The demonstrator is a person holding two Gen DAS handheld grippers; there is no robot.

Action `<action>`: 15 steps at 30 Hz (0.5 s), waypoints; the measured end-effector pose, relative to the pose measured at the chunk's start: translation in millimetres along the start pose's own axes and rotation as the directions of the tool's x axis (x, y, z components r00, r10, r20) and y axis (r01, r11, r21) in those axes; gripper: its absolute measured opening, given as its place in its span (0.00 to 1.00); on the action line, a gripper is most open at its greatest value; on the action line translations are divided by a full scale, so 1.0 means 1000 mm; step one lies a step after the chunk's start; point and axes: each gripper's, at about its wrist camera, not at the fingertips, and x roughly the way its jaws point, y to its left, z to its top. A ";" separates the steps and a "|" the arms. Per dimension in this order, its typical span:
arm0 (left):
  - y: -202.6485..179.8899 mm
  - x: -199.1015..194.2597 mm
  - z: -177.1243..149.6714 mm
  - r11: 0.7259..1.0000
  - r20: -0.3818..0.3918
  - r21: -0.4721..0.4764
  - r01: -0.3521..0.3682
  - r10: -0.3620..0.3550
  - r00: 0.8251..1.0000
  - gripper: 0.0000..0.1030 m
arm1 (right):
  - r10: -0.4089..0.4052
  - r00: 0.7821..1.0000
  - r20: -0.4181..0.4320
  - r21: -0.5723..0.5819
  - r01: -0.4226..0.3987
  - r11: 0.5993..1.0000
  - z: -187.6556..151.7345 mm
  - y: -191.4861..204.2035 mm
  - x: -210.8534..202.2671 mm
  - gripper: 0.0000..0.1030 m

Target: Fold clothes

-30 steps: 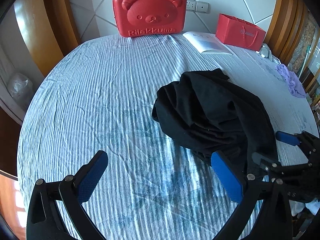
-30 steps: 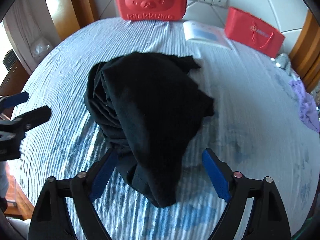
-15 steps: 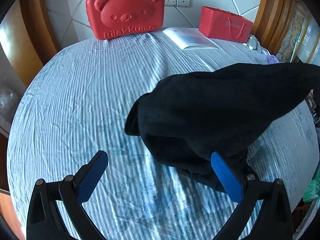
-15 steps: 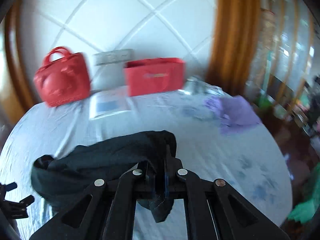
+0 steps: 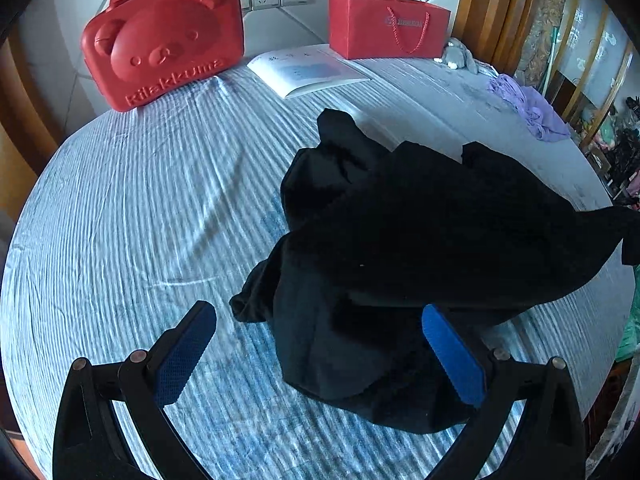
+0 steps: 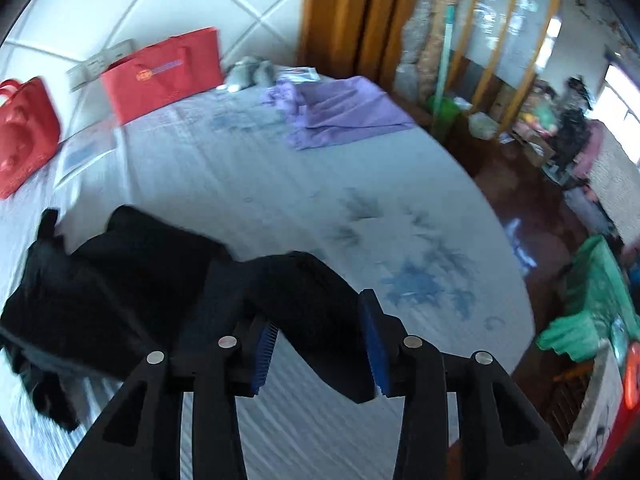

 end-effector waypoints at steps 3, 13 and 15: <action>-0.005 0.013 0.007 1.000 -0.020 0.004 -0.021 0.021 1.000 1.00 | 0.106 0.994 0.022 -0.036 -0.105 0.994 0.005 0.009 -0.008 0.49; -0.010 0.050 -0.002 0.997 -0.180 -0.055 0.046 -0.055 0.982 0.29 | 0.282 0.955 -0.094 -0.254 -0.297 0.920 0.035 0.090 0.061 0.58; -0.012 0.046 -0.002 0.998 -0.170 -0.053 0.039 -0.048 0.984 0.16 | 0.283 0.951 -0.121 -0.279 -0.307 0.910 0.042 0.101 0.082 0.58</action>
